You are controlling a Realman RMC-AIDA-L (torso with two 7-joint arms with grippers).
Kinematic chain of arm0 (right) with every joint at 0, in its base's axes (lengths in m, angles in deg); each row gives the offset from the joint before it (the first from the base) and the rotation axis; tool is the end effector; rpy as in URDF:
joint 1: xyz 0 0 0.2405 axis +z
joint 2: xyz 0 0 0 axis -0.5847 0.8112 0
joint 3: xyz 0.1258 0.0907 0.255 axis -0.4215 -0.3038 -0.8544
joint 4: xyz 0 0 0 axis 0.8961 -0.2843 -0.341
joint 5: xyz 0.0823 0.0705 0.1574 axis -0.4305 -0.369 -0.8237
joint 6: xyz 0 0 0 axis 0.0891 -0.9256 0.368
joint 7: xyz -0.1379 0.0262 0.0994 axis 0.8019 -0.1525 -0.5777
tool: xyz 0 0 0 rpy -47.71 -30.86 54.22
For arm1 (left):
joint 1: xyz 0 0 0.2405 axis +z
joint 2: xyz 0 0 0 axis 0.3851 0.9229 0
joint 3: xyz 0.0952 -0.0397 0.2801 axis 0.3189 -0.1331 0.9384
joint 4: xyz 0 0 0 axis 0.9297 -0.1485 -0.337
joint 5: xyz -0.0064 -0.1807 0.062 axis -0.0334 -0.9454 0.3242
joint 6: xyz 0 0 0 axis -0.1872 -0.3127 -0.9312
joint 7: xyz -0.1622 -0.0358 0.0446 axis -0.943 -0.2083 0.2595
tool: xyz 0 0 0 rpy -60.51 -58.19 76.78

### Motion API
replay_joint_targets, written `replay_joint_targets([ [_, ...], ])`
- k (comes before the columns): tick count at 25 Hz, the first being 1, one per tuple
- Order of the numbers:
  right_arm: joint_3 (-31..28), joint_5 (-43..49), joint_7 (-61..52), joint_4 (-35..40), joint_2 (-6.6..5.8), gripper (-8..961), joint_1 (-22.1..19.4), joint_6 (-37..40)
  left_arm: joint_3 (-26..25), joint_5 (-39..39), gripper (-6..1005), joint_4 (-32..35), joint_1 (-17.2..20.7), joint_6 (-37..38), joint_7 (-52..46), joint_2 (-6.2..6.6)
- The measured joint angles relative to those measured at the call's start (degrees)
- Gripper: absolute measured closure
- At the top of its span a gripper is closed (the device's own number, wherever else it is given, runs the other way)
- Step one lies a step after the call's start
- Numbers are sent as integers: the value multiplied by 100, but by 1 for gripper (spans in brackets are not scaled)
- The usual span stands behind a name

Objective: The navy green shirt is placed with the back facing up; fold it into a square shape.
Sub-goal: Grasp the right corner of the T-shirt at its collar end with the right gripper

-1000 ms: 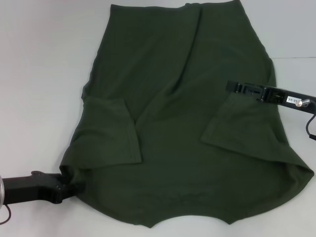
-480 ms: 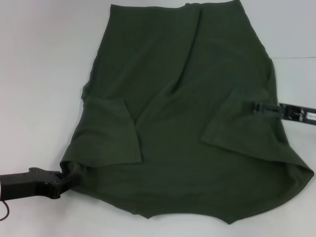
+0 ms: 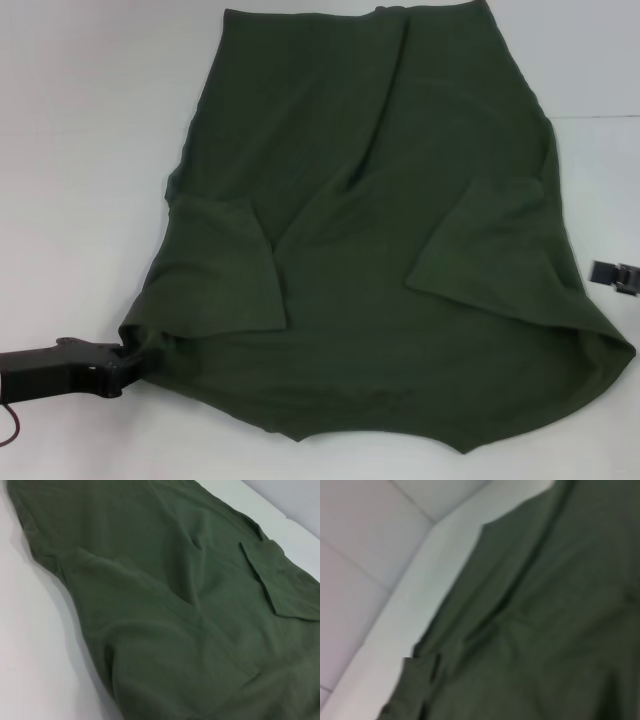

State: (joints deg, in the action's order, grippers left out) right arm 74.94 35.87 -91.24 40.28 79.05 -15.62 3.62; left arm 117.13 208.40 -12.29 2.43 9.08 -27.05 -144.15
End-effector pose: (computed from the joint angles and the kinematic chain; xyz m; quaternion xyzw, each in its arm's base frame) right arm 0.3810 0.3205 0.0362 -0.7496 0.5736 0.2591 0.2047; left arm -0.3421 0.3086 -0.0477 -0.8738 -0.4302 -0.1199 0.1925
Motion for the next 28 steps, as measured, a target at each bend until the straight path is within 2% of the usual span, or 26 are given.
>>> replay_joint_targets([
  [3, -13, 102, -154, -34, -91, 111, -113, -1, -1, -43, 953, -27, 1, -25, -1, -7],
  [7, -63, 458, -354, -38, -125, 121, -160, -44, -1, -54, 954, -27, 2, -34, -2, -8],
  [14, -120, 915, -445, -87, -58, 138, -45, -189, -1, -56, 954, -31, -13, -44, -2, -8],
  [28, -9, 1133, -397, -281, -8, 173, 136, -141, 0, -55, 953, -36, -46, -45, -2, -8],
])
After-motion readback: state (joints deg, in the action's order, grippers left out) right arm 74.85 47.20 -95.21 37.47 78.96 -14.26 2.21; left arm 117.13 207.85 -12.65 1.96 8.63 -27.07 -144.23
